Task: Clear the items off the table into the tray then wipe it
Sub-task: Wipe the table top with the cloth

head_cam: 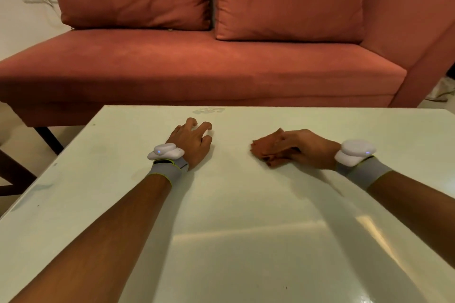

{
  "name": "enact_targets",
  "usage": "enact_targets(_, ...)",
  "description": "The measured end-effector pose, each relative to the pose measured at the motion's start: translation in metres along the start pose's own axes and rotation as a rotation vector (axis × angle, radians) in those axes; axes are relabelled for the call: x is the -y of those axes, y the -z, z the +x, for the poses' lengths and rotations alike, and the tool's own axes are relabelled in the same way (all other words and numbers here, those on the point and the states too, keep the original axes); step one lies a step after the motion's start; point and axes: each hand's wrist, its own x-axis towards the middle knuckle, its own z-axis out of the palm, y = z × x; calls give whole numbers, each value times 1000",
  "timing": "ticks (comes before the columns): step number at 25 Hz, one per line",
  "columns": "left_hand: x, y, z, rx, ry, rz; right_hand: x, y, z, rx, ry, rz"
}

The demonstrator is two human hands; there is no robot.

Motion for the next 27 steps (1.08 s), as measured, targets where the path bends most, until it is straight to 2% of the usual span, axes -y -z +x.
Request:
enact_targets(3, -1, -1, 1, -5, 13, 9, -26, -4, 17, -275, -414, 56)
enact_targets(4, -2, 1, -1, 6, 25, 10, -19, -18, 34, -341, -473, 79)
enact_targets(5, -3, 2, 0, 24, 39, -1, -1, -35, 50, -358, -458, 144)
enact_targets(7, -6, 5, -3, 29, 53, -31, 51, -58, 52, -245, -340, 255)
enact_targets(9, -8, 10, -6, 74, 79, -50, 80, -57, 16, -90, -139, 244)
enact_targets(11, -10, 16, -17, 111, 93, -68, 73, -39, -19, -58, -78, 139)
enact_targets(13, -18, 23, -41, 84, 65, -100, 46, -29, -34, -207, -282, 78)
enact_targets(15, -29, 29, -64, 91, 36, -145, 30, -30, -11, -378, -537, 78)
enact_targets(16, -35, 28, -75, 113, 29, -155, 35, -36, 9, -405, -590, 69)
enact_targets(17, -40, 24, -84, 131, 27, -152, 49, -44, 25, -369, -556, 59)
enact_targets(19, -46, 19, -99, 100, 15, -153, 87, -63, 28, -254, -340, 22)
enact_targets(20, -47, 19, -104, 70, 15, -183, 104, -66, 12, -206, -235, 71)
enact_targets(22, -46, 18, -105, 21, 29, -243, 112, -53, -30, -69, -147, 157)
enact_targets(24, -47, 16, -104, 17, 27, -232, 94, -37, -59, -25, -210, 69)
enact_targets(27, -48, 13, -98, 78, -3, -199, 62, -27, -41, -239, -479, -34)
